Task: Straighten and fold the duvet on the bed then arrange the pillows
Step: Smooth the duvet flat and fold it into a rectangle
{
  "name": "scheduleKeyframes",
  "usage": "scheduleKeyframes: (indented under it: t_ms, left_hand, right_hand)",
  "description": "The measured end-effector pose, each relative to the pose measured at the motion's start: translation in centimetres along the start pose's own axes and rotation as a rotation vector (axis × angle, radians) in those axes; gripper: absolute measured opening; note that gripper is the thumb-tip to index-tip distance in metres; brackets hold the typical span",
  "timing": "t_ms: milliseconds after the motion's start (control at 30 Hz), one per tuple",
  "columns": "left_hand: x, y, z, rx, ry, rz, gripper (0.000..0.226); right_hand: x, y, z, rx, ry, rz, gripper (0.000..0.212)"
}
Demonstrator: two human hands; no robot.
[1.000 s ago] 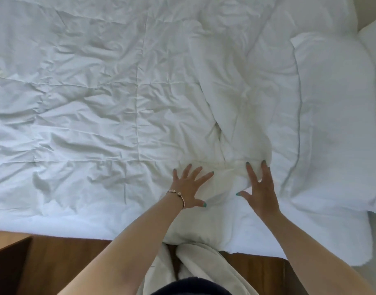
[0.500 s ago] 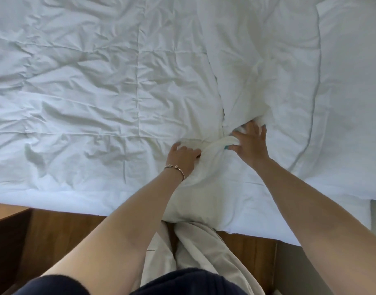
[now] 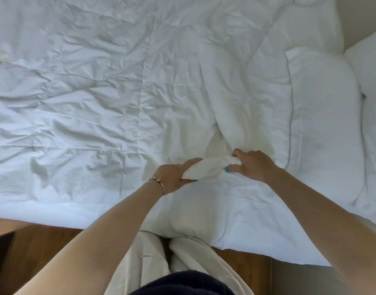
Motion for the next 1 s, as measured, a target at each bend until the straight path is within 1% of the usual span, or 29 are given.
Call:
scheduleKeyframes:
  t_ms: [33,100,167,200,233,267,300,333,400,467,500,567,633,667,733,767,833,900,1000]
  left_hand:
    - [-0.7,-0.7,0.2,-0.003,0.011,-0.066,0.065]
    - [-0.9,-2.1,0.5,-0.043,0.019,-0.225,0.065]
    - [0.8,-3.7,0.5,-0.078,0.073,-0.408,0.079]
    - [2.0,-4.6,0.5,-0.097,0.105,-0.504,0.089]
    - [3.3,-5.6,0.5,-0.116,0.138,-0.593,0.097]
    - [4.4,-6.4,0.5,-0.126,0.175,-0.663,0.100]
    - [5.4,-6.9,0.3,-0.136,0.213,-0.704,0.100]
    - [6.0,-7.2,0.0,-0.154,0.232,-0.716,0.101]
    - [6.0,-6.9,-0.5,-0.228,0.177,-0.700,0.104]
    - [5.4,-6.4,0.1,-0.253,0.113,-0.674,0.096]
    - [5.0,-5.9,0.9,-0.237,0.131,-0.648,0.089]
    - [4.3,-4.3,2.8,-0.180,0.209,-0.592,0.077]
    - [3.9,-1.8,5.6,-0.102,0.262,-0.543,0.069]
    - [3.8,-0.3,7.1,-0.056,0.278,-0.508,0.067]
    - [3.5,2.9,10.5,0.014,0.245,-0.391,0.060]
    - [3.4,4.4,12.2,0.032,0.187,-0.308,0.057]
    - [3.4,7.0,15.5,0.008,0.051,-0.143,0.058]
    - [4.0,9.1,18.1,-0.118,-0.054,-0.051,0.065]
    - [5.3,11.7,20.8,-0.377,-0.154,-0.008,0.079]
  right_hand:
    - [0.1,-0.6,-0.2,0.035,-0.019,-0.088,0.069]
    - [1.5,-2.4,-1.1,0.099,-0.014,-0.310,0.088]
    - [4.5,-4.9,-2.4,0.143,0.063,-0.538,0.111]
    - [6.3,-6.2,-3.1,0.165,0.077,-0.627,0.114]
    - [8.0,-7.6,-4.0,0.175,0.056,-0.688,0.112]
    - [9.5,-8.8,-4.7,0.175,0.018,-0.708,0.108]
    - [10.8,-9.7,-5.3,0.170,-0.018,-0.689,0.106]
    - [11.8,-10.5,-5.8,0.165,-0.036,-0.635,0.105]
    - [12.9,-11.4,-5.8,0.184,0.033,-0.522,0.103]
    - [12.9,-11.8,-4.7,0.241,0.197,-0.450,0.083]
    - [12.8,-12.0,-3.9,0.272,0.274,-0.392,0.072]
    - [11.9,-11.8,-1.9,0.291,0.367,-0.224,0.051]
    - [10.7,-10.9,0.7,0.258,0.358,-0.056,0.033]
    - [10.2,-10.4,2.1,0.258,0.353,0.023,0.030]
    - [9.0,-8.8,5.7,0.311,0.380,0.156,0.033]
    - [8.3,-7.9,7.5,0.344,0.381,0.190,0.035]
    - [7.2,-6.1,10.9,0.383,0.338,0.185,0.043]
    - [6.5,-4.4,13.8,0.378,0.289,0.137,0.061]
    - [5.6,-1.7,17.4,0.303,0.201,0.083,0.097]
Point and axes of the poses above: each hand's wrist, its own y-axis towards the middle knuckle, its own x-axis out of the palm, z = x × y, the point moved 1 cm from there along y, towards the middle knuckle, and after that the axes turned 3 degrees about -x, right-handed, at the moved point
